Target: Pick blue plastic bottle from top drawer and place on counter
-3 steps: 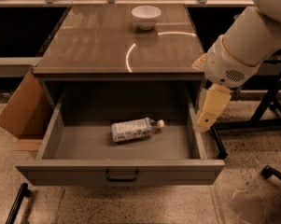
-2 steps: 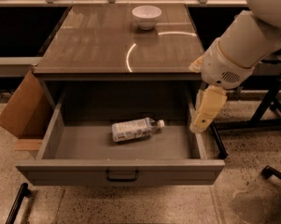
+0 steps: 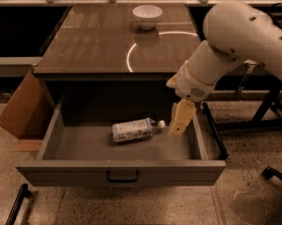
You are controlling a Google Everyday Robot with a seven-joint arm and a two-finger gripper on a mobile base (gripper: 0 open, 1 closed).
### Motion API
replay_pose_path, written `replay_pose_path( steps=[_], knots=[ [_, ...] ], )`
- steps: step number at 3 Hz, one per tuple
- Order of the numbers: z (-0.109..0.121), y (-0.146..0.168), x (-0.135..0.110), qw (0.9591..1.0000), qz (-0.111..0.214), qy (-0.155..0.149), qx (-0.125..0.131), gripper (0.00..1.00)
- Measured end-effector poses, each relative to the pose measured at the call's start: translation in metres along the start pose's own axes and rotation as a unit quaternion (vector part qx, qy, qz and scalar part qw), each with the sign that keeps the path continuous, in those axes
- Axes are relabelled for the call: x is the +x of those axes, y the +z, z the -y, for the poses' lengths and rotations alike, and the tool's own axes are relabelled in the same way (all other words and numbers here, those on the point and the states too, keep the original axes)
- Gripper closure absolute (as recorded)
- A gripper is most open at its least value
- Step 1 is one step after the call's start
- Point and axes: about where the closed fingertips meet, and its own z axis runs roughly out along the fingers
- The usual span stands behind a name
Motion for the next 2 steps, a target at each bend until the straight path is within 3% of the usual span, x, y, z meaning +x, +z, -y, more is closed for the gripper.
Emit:
replay_pose_path(
  steps=[2],
  knots=[
    [0.019, 0.081, -0.01, 0.9993, 0.018, -0.009, -0.031, 0.0]
  ],
)
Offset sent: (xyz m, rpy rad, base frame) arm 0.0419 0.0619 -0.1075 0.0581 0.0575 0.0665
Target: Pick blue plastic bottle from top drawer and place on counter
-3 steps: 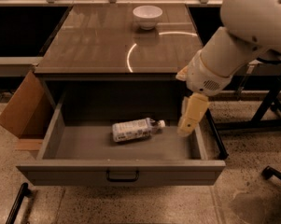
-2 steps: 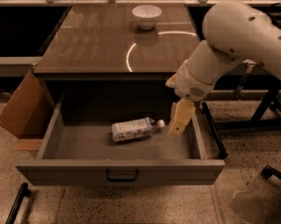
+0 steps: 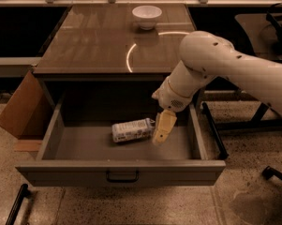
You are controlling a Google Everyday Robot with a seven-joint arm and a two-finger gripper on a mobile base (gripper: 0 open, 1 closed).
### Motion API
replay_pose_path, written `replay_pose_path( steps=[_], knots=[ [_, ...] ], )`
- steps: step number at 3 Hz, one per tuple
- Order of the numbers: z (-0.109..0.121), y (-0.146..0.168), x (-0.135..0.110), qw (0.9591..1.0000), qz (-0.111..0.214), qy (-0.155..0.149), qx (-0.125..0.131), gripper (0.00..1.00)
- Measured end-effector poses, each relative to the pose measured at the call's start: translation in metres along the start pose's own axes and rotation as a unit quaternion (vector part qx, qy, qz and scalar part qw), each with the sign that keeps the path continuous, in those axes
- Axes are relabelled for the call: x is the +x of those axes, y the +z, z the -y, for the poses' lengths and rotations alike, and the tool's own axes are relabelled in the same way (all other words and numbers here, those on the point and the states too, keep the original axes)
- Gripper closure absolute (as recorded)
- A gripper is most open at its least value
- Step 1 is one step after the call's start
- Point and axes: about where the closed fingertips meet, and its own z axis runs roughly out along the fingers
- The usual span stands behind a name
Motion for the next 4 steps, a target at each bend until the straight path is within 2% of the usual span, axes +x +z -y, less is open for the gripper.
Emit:
replay_pose_path(
  steps=[1, 2, 4],
  knots=[
    [0.0, 0.0, 0.0, 1.0, 0.0, 0.0, 0.0, 0.0],
    [0.016, 0.02, -0.003, 0.9999, -0.005, -0.014, 0.0, 0.0],
    [0.038, 0.08, -0.015, 0.9984, -0.005, -0.056, 0.004, 0.0]
  ],
)
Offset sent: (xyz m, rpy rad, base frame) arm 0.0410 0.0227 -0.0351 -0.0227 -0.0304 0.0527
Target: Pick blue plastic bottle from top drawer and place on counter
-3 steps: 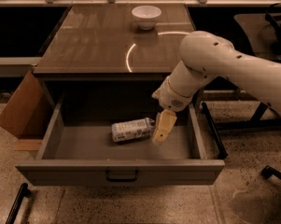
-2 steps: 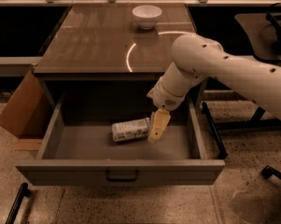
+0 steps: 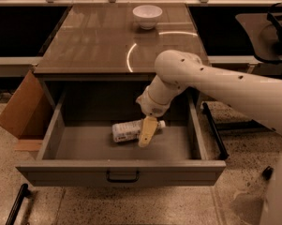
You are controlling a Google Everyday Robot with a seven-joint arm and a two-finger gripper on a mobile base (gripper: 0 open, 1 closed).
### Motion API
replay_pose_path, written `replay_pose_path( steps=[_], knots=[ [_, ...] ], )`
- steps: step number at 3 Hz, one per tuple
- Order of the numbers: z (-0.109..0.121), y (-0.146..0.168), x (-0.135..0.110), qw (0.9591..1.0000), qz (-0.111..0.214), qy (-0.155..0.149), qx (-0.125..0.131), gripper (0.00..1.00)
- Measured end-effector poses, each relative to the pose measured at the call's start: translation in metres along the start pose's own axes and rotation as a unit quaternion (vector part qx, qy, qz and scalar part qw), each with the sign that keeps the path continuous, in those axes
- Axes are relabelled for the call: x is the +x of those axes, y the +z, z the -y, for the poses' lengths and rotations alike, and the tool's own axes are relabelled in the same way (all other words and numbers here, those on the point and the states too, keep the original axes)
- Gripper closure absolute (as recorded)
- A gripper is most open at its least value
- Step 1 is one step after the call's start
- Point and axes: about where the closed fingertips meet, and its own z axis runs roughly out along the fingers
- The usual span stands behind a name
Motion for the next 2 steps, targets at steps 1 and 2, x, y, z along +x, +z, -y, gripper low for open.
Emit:
replay_pose_path(
  steps=[1, 2],
  knots=[
    [0.006, 0.037, -0.01, 0.9996, 0.0, -0.019, -0.021, 0.03],
    [0.007, 0.057, -0.014, 0.9991, 0.0, -0.027, -0.034, 0.25]
  ],
)
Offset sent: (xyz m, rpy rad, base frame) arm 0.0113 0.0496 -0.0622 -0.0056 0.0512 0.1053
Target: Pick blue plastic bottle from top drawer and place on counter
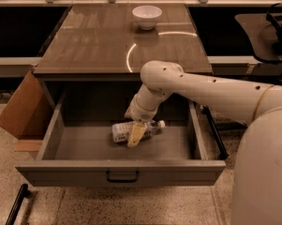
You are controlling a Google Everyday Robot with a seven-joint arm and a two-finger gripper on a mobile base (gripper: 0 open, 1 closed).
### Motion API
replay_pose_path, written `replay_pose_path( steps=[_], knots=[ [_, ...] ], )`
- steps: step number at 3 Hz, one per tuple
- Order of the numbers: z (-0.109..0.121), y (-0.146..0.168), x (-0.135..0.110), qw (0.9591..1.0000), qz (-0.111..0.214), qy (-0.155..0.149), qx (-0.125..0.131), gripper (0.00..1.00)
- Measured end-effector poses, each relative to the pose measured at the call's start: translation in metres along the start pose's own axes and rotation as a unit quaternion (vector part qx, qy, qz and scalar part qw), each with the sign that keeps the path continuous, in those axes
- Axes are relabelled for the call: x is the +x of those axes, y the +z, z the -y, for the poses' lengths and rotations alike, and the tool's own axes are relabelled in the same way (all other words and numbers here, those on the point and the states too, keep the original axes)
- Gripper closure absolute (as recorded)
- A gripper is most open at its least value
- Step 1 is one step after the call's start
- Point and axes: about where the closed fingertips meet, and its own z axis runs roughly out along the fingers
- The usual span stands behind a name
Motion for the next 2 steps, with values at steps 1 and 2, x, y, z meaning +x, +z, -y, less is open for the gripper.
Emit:
replay_pose_path(
  steps=[1, 2],
  knots=[
    [0.0, 0.015, -0.002, 0.9999, 0.002, -0.004, -0.01, 0.49],
    [0.0, -0.003, 0.0, 0.9999, 0.007, -0.005, 0.015, 0.72]
  ],
)
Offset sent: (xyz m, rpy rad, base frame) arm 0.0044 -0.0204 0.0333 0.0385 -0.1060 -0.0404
